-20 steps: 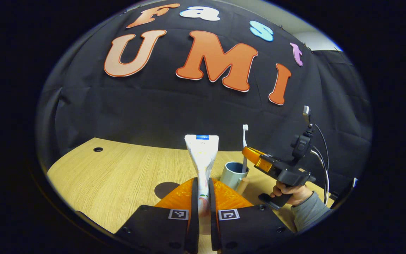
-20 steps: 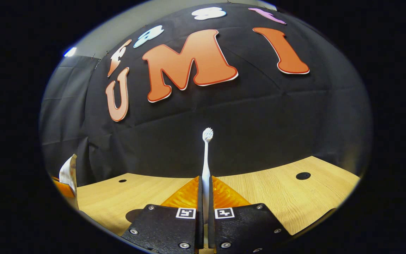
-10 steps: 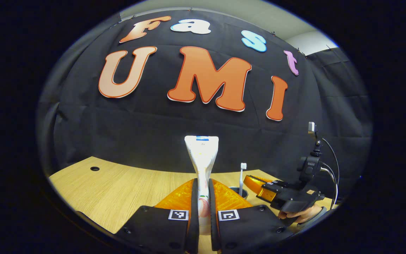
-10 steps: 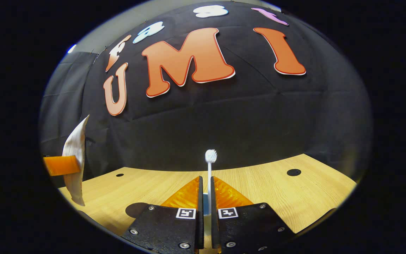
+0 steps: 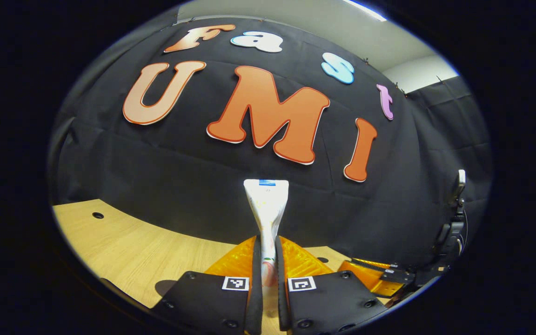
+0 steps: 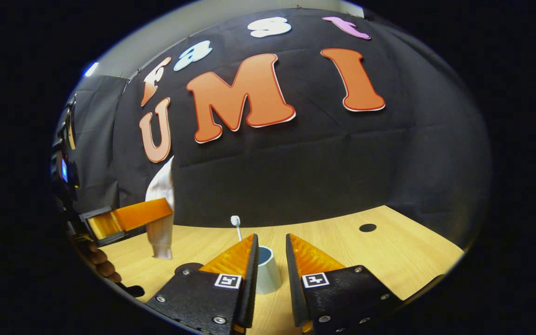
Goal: Put the toothbrush and toothpaste on the desktop into the cup, then pick up the cup and place it on the coaster on the desktop.
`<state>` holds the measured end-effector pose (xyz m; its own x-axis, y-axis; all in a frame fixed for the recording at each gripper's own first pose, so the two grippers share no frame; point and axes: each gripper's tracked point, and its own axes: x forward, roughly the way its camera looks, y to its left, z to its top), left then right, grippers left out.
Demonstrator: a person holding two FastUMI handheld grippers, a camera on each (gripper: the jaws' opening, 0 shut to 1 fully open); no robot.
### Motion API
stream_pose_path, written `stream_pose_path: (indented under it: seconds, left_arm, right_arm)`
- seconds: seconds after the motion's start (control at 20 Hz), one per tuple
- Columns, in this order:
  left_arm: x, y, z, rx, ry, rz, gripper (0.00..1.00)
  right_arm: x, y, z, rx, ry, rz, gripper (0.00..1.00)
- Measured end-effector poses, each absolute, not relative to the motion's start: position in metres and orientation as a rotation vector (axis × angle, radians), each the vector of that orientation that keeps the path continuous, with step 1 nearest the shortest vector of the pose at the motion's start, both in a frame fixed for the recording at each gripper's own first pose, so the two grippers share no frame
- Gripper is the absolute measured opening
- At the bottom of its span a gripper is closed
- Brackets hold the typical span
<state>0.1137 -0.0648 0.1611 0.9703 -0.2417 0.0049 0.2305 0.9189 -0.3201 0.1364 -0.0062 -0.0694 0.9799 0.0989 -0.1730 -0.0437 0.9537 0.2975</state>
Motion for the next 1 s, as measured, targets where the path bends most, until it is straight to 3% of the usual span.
stream_pose_path:
  seconds: [0.05, 0.1, 0.5, 0.7, 1.0]
  left_arm:
    - [0.116, -0.07, 0.163, -0.34, 0.024, -0.257, 0.16]
    - [0.119, -0.074, 0.164, -0.356, 0.012, -0.268, 0.17]
    - [0.147, -0.105, 0.158, -0.399, -0.025, -0.306, 0.17]
    - [0.163, -0.118, 0.144, -0.394, -0.021, -0.31, 0.16]
    - [0.181, -0.141, 0.116, -0.31, 0.006, -0.33, 0.17]
  right_arm:
    - [0.126, -0.011, -0.067, 0.287, 0.186, 0.07, 0.41]
    - [0.115, -0.017, -0.063, 0.271, 0.177, 0.07, 0.4]
    - [0.066, -0.031, -0.058, 0.2, 0.192, 0.093, 0.64]
    - [0.054, -0.027, -0.07, 0.167, 0.207, 0.117, 0.7]
    - [0.047, -0.028, -0.07, 0.18, 0.21, 0.125, 0.7]
